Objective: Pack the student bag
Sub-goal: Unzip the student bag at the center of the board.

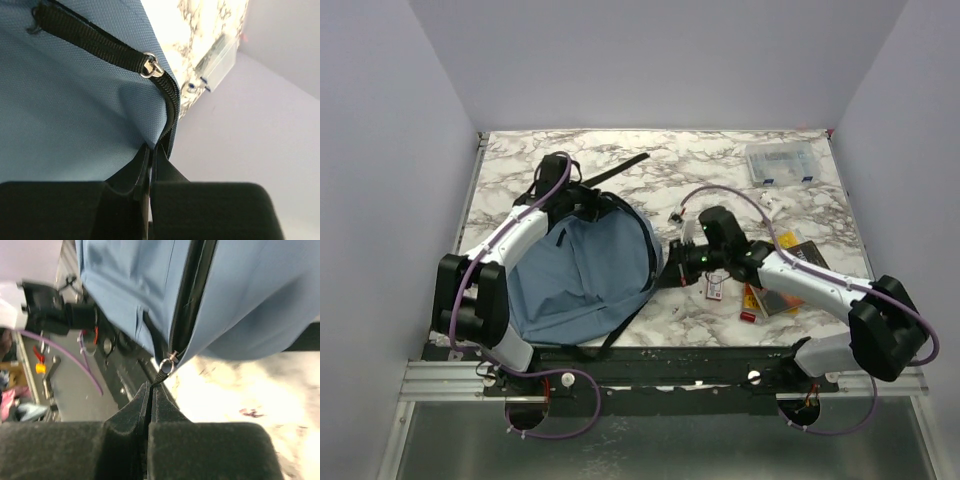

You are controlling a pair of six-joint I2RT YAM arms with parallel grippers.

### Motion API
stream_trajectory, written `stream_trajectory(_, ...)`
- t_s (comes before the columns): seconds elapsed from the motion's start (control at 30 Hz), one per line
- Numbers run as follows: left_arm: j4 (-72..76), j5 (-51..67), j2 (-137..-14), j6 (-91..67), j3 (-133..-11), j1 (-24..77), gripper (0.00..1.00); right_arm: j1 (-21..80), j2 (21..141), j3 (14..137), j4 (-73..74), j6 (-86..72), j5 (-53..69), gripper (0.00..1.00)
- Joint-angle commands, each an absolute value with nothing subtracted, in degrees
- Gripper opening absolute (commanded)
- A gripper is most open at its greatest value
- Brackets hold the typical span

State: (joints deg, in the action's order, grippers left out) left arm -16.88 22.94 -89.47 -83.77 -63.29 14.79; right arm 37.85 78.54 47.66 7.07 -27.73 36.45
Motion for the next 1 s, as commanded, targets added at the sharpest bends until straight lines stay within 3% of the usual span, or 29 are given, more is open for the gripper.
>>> stream_trajectory(0.0, -12.6, 20.1, -87.0, -83.2, -64.8, 11.8, 0.0, 43.9, 79.1, 41.0, 0.8, -34.8, 38.6, 0.01)
stream_trajectory(0.3, -12.2, 26.5, -84.9, -72.0, -63.8, 11.1, 0.0, 43.9, 79.0, 43.3, -5.2, -36.5, 36.0, 0.01)
stream_trajectory(0.47, -1.2, 35.6, -82.6, -73.1, -58.4, 9.1, 0.0, 45.3, 82.1, 41.3, -14.0, -39.0, 39.7, 0.01)
stream_trajectory(0.8, 17.3, 34.7, -76.9, -88.9, -51.8, 4.5, 0.0, 62.2, 89.8, 47.6, 2.5, -20.9, 31.5, 0.01)
stream_trajectory(0.97, 22.2, 36.0, -75.9, -94.7, -49.7, 3.8, 0.0, 63.1, 91.1, 53.5, 5.0, -19.2, 24.6, 0.01)
